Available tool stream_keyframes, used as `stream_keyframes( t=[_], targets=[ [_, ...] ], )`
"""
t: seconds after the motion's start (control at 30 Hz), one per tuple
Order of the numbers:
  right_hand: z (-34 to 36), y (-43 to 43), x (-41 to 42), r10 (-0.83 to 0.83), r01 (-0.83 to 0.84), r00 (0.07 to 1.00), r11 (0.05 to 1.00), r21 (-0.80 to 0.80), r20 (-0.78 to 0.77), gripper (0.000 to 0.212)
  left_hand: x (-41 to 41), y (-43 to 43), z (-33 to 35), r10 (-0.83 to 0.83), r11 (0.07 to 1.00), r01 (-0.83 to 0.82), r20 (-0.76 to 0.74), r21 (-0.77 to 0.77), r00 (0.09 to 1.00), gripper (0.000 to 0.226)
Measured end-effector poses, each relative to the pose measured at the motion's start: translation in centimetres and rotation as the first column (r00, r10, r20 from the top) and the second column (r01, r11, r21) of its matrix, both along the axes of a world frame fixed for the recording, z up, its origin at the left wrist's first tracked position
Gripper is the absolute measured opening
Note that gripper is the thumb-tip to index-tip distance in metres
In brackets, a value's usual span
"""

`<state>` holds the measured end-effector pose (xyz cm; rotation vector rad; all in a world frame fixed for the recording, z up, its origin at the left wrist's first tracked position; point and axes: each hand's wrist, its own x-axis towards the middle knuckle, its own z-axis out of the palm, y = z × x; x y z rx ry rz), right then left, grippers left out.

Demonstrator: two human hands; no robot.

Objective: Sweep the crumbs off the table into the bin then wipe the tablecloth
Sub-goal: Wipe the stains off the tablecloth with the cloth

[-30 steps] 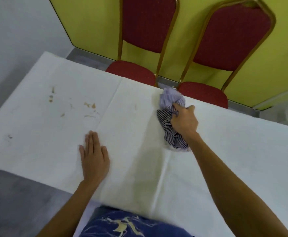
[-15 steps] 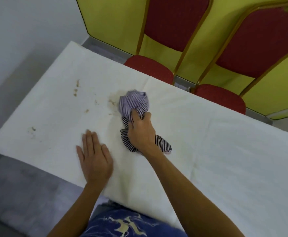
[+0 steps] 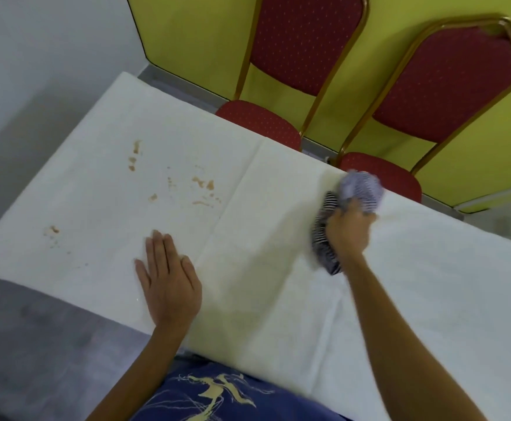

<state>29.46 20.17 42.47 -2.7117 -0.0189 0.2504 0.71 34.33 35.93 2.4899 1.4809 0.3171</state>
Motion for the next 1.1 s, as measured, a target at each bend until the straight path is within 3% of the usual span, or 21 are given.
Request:
stream_keyframes(
  t=[0.07, 0.17, 0.23, 0.33, 0.47, 0.57, 0.63, 0.7, 0.8, 0.87, 0.93, 1.03, 1.1],
  targets=[
    [-0.2, 3.9, -6.4, 0.257, -0.257, 0.966, 0.965, 0.06, -0.001, 0.041, -0.1, -0.1, 0.1, 0.011, 1.0, -0.012, -0.011, -0.011, 1.0, 0.056],
    [-0.1, 7.4, -15.2, 0.641, -0.64, 0.768, 0.768, 0.032, -0.015, 0.053, -0.2, -0.1, 0.2, 0.021, 1.0, -0.022, -0.007, -0.018, 1.0, 0.057],
    [-0.1, 6.8, -16.3, 0.742, -0.742, 0.669, 0.67, 0.012, -0.036, 0.057, -0.3, 0.0, 0.2, 0.016, 1.0, -0.016, -0.009, -0.017, 1.0, 0.058],
    [-0.1, 2.1, -11.8, 0.664, -0.664, 0.747, 0.748, -0.002, -0.026, 0.053, -0.3, 0.2, -0.2, -0.002, 0.999, 0.001, -0.005, -0.039, 1.0, 0.06],
    [-0.2, -9.2, -3.5, 0.231, -0.231, 0.973, 0.965, -0.121, -0.014, 0.05, -0.4, 0.1, -0.3, -0.02, 0.996, 0.021, 0.011, -0.09, 1.0, 0.06],
    [0.5, -15.5, -2.2, -0.126, 0.12, 0.991, 0.983, -0.137, -0.039, 0.049, -0.4, 0.2, -0.1, -0.034, 0.996, 0.035, 0.015, -0.085, 0.999, 0.06],
    [0.6, -14.5, -3.4, -0.212, 0.207, 0.976, 0.974, -0.096, -0.043, 0.04, -0.4, 0.3, -0.1, -0.038, 0.997, 0.039, 0.008, -0.069, 0.999, 0.06],
    [0.4, -9.9, -6.3, -0.172, 0.17, 0.984, 0.985, -0.039, -0.05, 0.034, -0.6, 0.2, -0.1, -0.037, 0.998, 0.037, 0.004, -0.056, 0.999, 0.059],
    [0.2, -1.5, -13.4, 0.153, -0.154, 0.988, 0.988, -0.015, -0.034, 0.052, -0.5, 0.6, 0.0, -0.034, 0.998, 0.035, 0.028, -0.054, 0.999, 0.057],
    [0.2, 2.2, -18.6, 0.403, -0.404, 0.915, 0.914, -0.04, -0.036, 0.062, -0.2, 0.5, 0.0, -0.033, 0.997, 0.036, 0.046, -0.069, 0.998, 0.056],
    [0.0, 3.4, -22.0, 0.534, -0.534, 0.845, 0.844, -0.06, -0.02, 0.062, -0.2, 0.3, 0.0, -0.041, 0.996, 0.046, 0.06, -0.073, 0.997, 0.055],
    [0.0, 1.0, -22.1, 0.523, -0.523, 0.852, 0.85, -0.061, -0.017, 0.058, -0.3, 0.6, 0.1, -0.054, 0.994, 0.059, 0.054, -0.097, 0.997, 0.055],
    [-0.1, -2.9, -20.4, 0.404, -0.406, 0.914, 0.912, -0.057, -0.038, 0.055, 0.0, 0.8, 0.3, -0.076, 0.988, 0.079, 0.022, -0.137, 0.997, 0.056]
  ],
)
